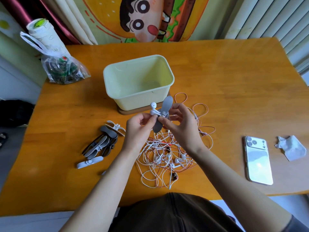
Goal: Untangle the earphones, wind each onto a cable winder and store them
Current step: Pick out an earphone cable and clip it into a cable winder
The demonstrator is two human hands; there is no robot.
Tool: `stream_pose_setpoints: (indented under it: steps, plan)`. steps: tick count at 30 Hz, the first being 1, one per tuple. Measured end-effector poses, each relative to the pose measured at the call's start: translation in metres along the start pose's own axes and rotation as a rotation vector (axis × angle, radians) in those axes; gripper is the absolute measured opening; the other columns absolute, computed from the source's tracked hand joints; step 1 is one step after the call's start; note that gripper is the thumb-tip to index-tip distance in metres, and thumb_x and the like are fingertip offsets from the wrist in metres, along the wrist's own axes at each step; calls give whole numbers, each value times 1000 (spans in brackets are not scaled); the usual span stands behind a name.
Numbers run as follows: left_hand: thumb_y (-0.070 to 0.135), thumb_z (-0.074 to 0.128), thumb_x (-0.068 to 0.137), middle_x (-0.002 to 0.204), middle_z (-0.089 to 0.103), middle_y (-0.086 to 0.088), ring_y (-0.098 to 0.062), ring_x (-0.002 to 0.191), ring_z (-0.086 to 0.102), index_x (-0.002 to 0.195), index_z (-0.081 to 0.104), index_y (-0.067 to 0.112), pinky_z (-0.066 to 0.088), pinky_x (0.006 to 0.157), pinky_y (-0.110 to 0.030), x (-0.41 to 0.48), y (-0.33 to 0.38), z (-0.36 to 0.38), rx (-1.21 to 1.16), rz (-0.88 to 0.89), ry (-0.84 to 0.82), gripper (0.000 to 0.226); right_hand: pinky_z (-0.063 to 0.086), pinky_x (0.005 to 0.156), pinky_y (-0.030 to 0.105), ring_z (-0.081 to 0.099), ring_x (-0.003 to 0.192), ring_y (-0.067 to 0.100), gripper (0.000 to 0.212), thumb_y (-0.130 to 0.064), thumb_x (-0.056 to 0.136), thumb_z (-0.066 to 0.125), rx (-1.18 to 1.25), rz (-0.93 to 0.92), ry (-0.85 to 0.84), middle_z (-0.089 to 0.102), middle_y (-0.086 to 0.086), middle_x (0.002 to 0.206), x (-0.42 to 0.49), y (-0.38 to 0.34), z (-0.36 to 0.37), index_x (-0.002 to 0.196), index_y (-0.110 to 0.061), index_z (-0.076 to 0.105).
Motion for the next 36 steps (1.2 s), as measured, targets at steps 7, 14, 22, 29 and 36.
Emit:
stream_pose_setpoints:
  steps: [7,14,22,29,36]
  plan:
    - [27,63,89,75,70,5,-7,78,61,74,68,21,45,67,-23,-7,-3,7,-23,-234,114,17,45,64,10,57,73,-5,36,-22,74,79,-39,-9,67,58,-19,88,-2,5,-2,95,-17,50]
    - [34,68,86,77,69,2,-11,80,61,73,69,18,49,78,-31,1,-9,4,-153,-375,83,20,48,65,11,60,81,-5,43,-25,72,81,-142,-33,32,58,-26,93,6,1,3,101,-24,49]
    - [19,69,87,87,70,-1,-18,87,64,103,58,12,45,75,-33,18,-30,8,-329,-520,103,21,56,75,23,63,89,1,46,-6,75,77,-90,25,-22,60,-24,99,14,17,15,107,-20,48]
    - [26,62,91,86,68,2,-12,79,64,106,58,15,49,74,-30,44,-10,-7,-170,-342,96,19,52,69,13,61,86,-4,39,-5,77,74,-66,19,-51,63,-18,97,45,8,22,106,-21,53]
    - [31,59,92,94,67,-1,-8,84,64,102,56,20,48,72,-21,79,5,-33,-55,-173,132,15,56,77,27,66,89,12,40,-9,77,75,-67,28,-84,68,-2,102,103,-7,36,112,-13,55]
Point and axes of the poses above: each hand's wrist, its own x-axis towards the middle knuckle, its own z-axis out of the palm, y = z × x, the point moved 6 cm from there along x, towards the middle knuckle
